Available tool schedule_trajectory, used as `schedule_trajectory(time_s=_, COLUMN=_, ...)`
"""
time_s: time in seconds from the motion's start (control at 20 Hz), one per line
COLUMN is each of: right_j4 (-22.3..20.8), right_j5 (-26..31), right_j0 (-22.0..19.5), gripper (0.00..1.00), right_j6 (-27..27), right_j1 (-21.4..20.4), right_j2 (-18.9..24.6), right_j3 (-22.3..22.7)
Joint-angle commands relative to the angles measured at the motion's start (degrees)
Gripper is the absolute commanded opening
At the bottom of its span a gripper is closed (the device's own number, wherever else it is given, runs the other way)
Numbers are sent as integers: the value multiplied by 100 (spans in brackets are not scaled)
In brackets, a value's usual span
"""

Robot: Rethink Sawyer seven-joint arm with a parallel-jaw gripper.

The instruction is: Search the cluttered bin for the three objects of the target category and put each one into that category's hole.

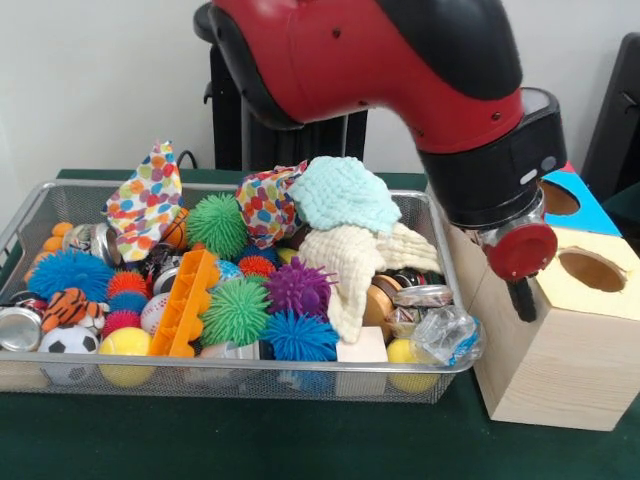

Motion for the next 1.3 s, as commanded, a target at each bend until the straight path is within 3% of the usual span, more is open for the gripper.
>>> schedule_trajectory(time_s=0.05, right_j4=-561, right_j5=1277, right_j0=942, gripper=0, right_j6=671, right_j1=-265, right_j2=-880, right_j3=-941)
schedule_trajectory(time_s=0.1, right_j4=-790, right_j5=1547, right_j0=1234, gripper=0, right_j6=928, right_j1=-266, right_j2=-1358, right_j3=-1313)
schedule_trajectory(time_s=0.2, right_j4=-992, right_j5=2103, right_j0=1501, gripper=0, right_j6=1102, right_j1=-275, right_j2=-1802, right_j3=-1765)
schedule_trajectory(time_s=0.4, right_j4=-943, right_j5=2768, right_j0=1668, gripper=0, right_j6=1274, right_j1=-362, right_j2=-2090, right_j3=-2236)
schedule_trajectory(time_s=0.45, right_j4=-939, right_j5=2093, right_j0=1360, gripper=0, right_j6=976, right_j1=25, right_j2=-2089, right_j3=-1962)
schedule_trajectory(time_s=0.5, right_j4=-932, right_j5=1961, right_j0=1342, gripper=0, right_j6=949, right_j1=66, right_j2=-2114, right_j3=-1876)
schedule_trajectory(time_s=0.75, right_j4=-885, right_j5=1785, right_j0=1368, gripper=0, right_j6=855, right_j1=-17, right_j2=-2191, right_j3=-1677)
schedule_trajectory(time_s=1.0, right_j4=-796, right_j5=1240, right_j0=1264, gripper=0, right_j6=671, right_j1=-50, right_j2=-2105, right_j3=-1345)
schedule_trajectory(time_s=1.3, right_j4=-906, right_j5=1188, right_j0=1039, gripper=0, right_j6=363, right_j1=-69, right_j2=-2231, right_j3=-1226)
